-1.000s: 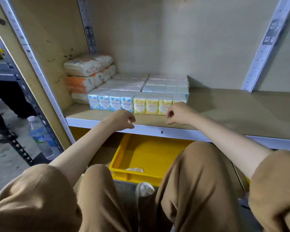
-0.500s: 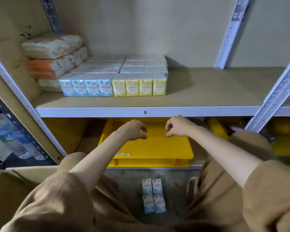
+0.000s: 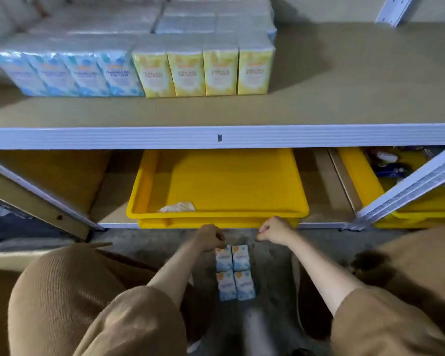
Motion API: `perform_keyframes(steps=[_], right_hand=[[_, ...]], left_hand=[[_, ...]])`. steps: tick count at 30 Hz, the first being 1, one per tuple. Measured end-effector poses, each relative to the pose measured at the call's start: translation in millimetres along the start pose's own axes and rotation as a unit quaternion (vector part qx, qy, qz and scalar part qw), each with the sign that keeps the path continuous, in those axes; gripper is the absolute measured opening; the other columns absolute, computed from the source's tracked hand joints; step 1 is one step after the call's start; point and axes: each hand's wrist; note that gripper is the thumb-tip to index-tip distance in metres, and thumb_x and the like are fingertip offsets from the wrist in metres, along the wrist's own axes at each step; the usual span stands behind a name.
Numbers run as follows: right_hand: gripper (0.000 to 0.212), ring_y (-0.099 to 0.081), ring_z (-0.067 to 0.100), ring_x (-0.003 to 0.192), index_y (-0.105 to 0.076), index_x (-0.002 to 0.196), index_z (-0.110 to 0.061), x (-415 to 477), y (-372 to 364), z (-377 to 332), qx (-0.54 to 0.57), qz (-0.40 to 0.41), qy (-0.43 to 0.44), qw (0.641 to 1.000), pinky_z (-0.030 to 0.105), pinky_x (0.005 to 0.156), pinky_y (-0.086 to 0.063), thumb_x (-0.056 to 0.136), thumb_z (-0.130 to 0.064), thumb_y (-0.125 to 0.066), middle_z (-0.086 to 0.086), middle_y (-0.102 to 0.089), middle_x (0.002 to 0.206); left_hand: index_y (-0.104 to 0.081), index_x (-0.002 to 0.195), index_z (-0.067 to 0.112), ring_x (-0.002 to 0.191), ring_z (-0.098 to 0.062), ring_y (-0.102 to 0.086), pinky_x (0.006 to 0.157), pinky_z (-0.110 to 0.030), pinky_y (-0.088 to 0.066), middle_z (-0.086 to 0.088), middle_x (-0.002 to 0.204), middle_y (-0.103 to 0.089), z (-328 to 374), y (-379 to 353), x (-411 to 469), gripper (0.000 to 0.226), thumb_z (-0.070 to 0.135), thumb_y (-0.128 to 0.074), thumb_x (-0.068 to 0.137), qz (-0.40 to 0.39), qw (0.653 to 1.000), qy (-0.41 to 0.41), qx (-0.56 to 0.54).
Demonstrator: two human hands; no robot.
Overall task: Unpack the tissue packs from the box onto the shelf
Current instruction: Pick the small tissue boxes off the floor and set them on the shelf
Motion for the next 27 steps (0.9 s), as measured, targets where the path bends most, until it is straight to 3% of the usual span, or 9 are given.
perform_keyframes(steps=[2,4,7,11,14,18,22,24,27], right_hand=[[0.029,-0.049,0.02,0.071,-0.066,0.099,0.01,24,-18,15,0.006,-0.018,-0.025,1.0,0.027,0.052,-0.028,0.086,-0.015,-0.061,0.023,-0.061,0.08],[0.024,-0.058,0.023,0.086,-0.066,0.101,0.004,45,-38,32,0.023,-0.019,-0.044,0.999,0.027,0.055,-0.036,0.09,-0.015,-0.056,0.019,-0.065,0.094],[0.032,-0.056,0.032,0.117,-0.061,0.116,0.003,69,-65,52,0.089,-0.024,-0.08,0.993,0.038,0.097,-0.045,0.092,-0.016,-0.055,0.021,-0.06,0.125],[0.042,-0.046,0.033,0.129,-0.052,0.127,0.003,92,-107,74,0.12,-0.038,-0.102,0.987,0.038,0.109,-0.036,0.089,-0.014,-0.058,0.022,-0.052,0.135],[0.048,-0.051,0.032,0.124,-0.053,0.124,0.01,107,-131,91,0.182,-0.01,-0.134,0.974,0.034,0.104,-0.04,0.082,-0.007,-0.067,0.023,-0.055,0.132],[0.032,-0.062,0.002,0.079,-0.062,0.11,0.015,120,-142,92,0.218,-0.02,-0.168,0.961,0.019,0.065,-0.043,0.085,-0.006,-0.062,0.025,-0.07,0.095],[0.033,-0.06,0.023,0.098,-0.061,0.113,0.013,129,-154,94,0.268,-0.01,-0.188,0.945,0.041,0.087,-0.05,0.083,-0.002,-0.063,0.032,-0.063,0.116],[0.034,-0.063,0.032,0.103,-0.06,0.114,0.013,132,-156,95,0.291,-0.016,-0.199,0.936,0.042,0.083,-0.052,0.082,-0.001,-0.064,0.031,-0.062,0.118],[0.037,-0.064,0.036,0.103,-0.06,0.113,0.013,133,-160,97,0.305,-0.017,-0.217,0.927,0.045,0.087,-0.054,0.079,-0.001,-0.068,0.031,-0.063,0.117]], left_hand=[[-0.067,0.111,0.002,0.107,-0.023,-0.06,0.091,-0.035,-0.046,-0.014,0.121,-0.066,-17,-16,18,0.03,0.018,-0.063,0.087,-0.01,0.999,0.034,-0.034],[-0.067,0.111,0.002,0.107,-0.022,-0.06,0.09,-0.034,-0.046,-0.014,0.12,-0.065,-31,-32,34,0.028,0.016,-0.061,0.088,-0.022,0.995,0.068,-0.066],[-0.064,0.115,0.003,0.117,-0.027,-0.056,0.1,-0.036,-0.043,-0.014,0.124,-0.063,-46,-55,54,0.028,0.014,-0.056,0.091,-0.014,0.988,0.117,-0.104],[-0.057,0.124,0.005,0.116,-0.018,-0.054,0.088,-0.023,-0.037,-0.013,0.132,-0.057,-57,-83,69,0.031,0.013,-0.046,0.096,0.025,0.981,0.143,-0.126],[-0.059,0.121,-0.001,0.118,-0.024,-0.055,0.08,-0.022,-0.037,-0.018,0.129,-0.059,-68,-106,81,0.03,0.008,-0.051,0.093,0.032,0.968,0.179,-0.173],[-0.059,0.118,-0.009,0.118,-0.033,-0.056,0.093,-0.035,-0.044,-0.025,0.126,-0.06,-77,-126,93,0.035,0.013,-0.056,0.091,0.041,0.949,0.226,-0.217],[-0.055,0.121,-0.01,0.119,-0.035,-0.055,0.092,-0.034,-0.045,-0.026,0.127,-0.059,-78,-134,100,0.038,0.013,-0.057,0.092,0.051,0.934,0.245,-0.254],[-0.056,0.121,-0.009,0.112,-0.033,-0.059,0.075,-0.018,-0.053,-0.025,0.125,-0.06,-79,-137,103,0.037,0.013,-0.058,0.091,0.045,0.925,0.242,-0.289],[-0.06,0.116,-0.01,0.092,-0.029,-0.063,0.04,0.0,-0.043,-0.027,0.118,-0.064,-78,-142,102,0.032,0.009,-0.06,0.09,0.039,0.922,0.235,-0.304]])
Point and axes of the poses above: each hand's wrist, its own x-axis towards the middle knuckle, its own y-axis out of the back of the hand, z = x × y
